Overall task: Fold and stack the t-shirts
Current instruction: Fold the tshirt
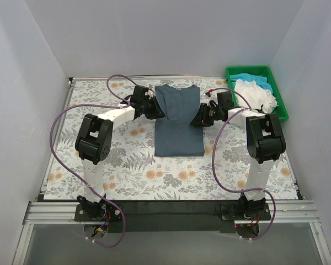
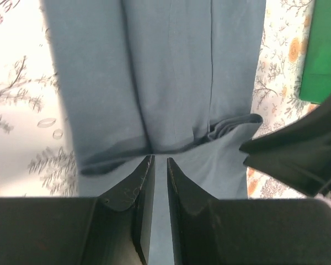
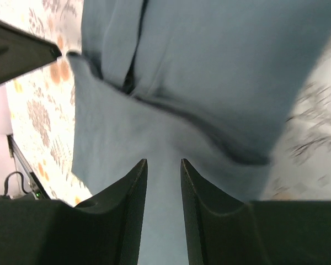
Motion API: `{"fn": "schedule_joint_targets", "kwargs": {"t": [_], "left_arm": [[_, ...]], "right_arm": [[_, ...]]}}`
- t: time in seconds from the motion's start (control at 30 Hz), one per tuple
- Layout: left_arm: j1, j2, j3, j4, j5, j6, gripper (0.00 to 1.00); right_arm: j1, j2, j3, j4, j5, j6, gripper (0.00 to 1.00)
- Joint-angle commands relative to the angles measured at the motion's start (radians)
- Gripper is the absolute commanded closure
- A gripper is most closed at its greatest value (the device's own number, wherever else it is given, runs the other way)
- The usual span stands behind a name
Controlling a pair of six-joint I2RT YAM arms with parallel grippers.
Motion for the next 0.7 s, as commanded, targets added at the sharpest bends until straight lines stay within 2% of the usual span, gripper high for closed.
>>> {"fn": "schedule_joint_targets", "kwargs": {"t": [0.0,0.23,0.37,0.47,0.67], "left_arm": [[-0.001,0.054,0.009,0.064,0.028,0.014,0.84],[0.01,0.159,0.026,0.073,0.022,0.015,0.85],[0.03,0.127,0.022,0.053,0.033,0.03,0.85],[0.028,0.024,0.012,-0.002,0.011,0.056,0.84],[-0.004,-0.227,-0.176,-0.033,0.048,0.03,0.82]], "right_arm": [[-0.041,0.07,0.059,0.103,-0.097,0.003,0.69],[-0.102,0.154,0.032,0.17,-0.094,-0.008,0.7],[-0.104,0.086,0.018,0.153,-0.088,-0.031,0.7],[-0.102,-0.013,-0.016,0.146,-0.1,-0.005,0.69],[-0.061,-0.203,-0.192,0.149,-0.171,0.049,0.7]]}}
